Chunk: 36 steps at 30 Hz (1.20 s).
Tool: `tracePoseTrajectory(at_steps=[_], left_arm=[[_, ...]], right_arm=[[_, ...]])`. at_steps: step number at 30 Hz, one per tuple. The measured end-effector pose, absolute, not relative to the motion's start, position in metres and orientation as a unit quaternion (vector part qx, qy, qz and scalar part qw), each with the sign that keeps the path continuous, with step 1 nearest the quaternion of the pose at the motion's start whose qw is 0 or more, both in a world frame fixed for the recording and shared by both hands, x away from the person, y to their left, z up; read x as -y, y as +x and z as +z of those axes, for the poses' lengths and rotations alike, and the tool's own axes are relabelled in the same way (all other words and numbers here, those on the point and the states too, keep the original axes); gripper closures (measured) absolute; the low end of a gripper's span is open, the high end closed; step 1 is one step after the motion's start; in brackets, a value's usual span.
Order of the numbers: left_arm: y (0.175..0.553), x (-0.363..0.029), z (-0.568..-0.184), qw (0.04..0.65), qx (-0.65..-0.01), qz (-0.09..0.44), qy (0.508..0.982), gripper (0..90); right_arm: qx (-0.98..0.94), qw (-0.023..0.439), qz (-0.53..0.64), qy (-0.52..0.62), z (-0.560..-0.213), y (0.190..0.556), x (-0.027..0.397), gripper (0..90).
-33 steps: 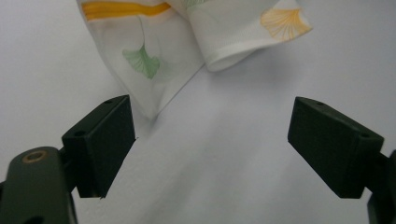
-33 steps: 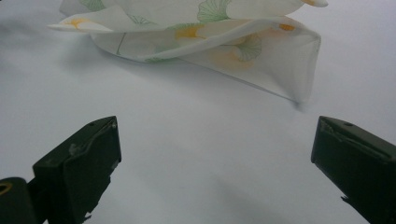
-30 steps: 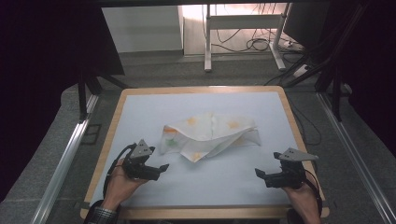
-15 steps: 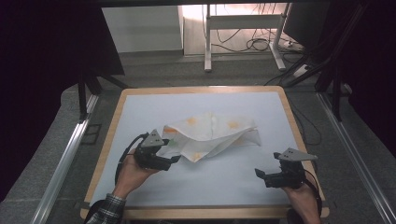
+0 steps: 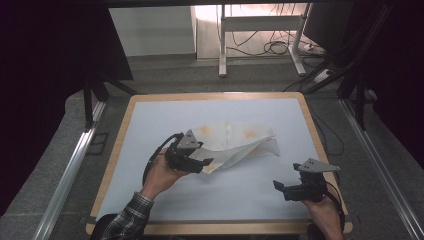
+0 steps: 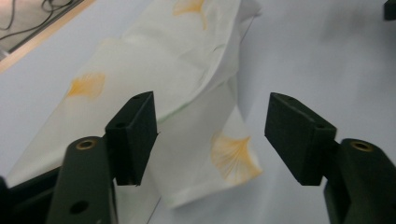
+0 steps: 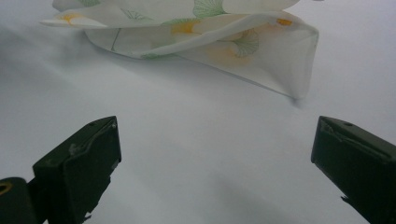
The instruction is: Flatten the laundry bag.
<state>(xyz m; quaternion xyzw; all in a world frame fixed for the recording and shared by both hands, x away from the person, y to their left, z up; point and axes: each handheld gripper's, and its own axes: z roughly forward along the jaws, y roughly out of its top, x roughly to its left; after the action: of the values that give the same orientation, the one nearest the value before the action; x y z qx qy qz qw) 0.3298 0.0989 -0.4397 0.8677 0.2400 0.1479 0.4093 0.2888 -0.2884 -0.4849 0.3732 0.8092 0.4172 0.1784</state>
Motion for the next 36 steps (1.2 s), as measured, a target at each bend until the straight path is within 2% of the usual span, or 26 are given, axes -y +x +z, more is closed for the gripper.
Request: tracePoseTrajectory(at_steps=[14,21,24,25,28,36], left_arm=[[0.363,-0.039,-0.435,0.368,-0.208,0.123,0.898,51.5],[0.382,-0.017,-0.445,0.336,-0.208,0.122,0.911,53.7],[0.385,-0.014,-0.448,0.327,-0.207,0.125,0.914,57.7],[0.388,-0.014,-0.451,0.321,-0.209,0.126,0.915,69.1],[0.392,-0.019,-0.450,0.329,-0.213,0.117,0.912,87.3],[0.401,-0.054,-0.422,0.362,-0.249,0.138,0.888,87.8]], right_arm=[[-0.813,0.176,0.413,0.372,-0.485,0.289,0.288,1.9],[-0.814,0.177,0.413,0.368,-0.486,0.289,0.287,2.0],[-0.815,0.177,0.413,0.367,-0.486,0.289,0.287,2.1],[-0.815,0.176,0.412,0.367,-0.485,0.289,0.287,2.1],[-0.816,0.175,0.412,0.366,-0.486,0.289,0.287,2.2],[-0.818,0.175,0.408,0.366,-0.486,0.289,0.287,2.3]])
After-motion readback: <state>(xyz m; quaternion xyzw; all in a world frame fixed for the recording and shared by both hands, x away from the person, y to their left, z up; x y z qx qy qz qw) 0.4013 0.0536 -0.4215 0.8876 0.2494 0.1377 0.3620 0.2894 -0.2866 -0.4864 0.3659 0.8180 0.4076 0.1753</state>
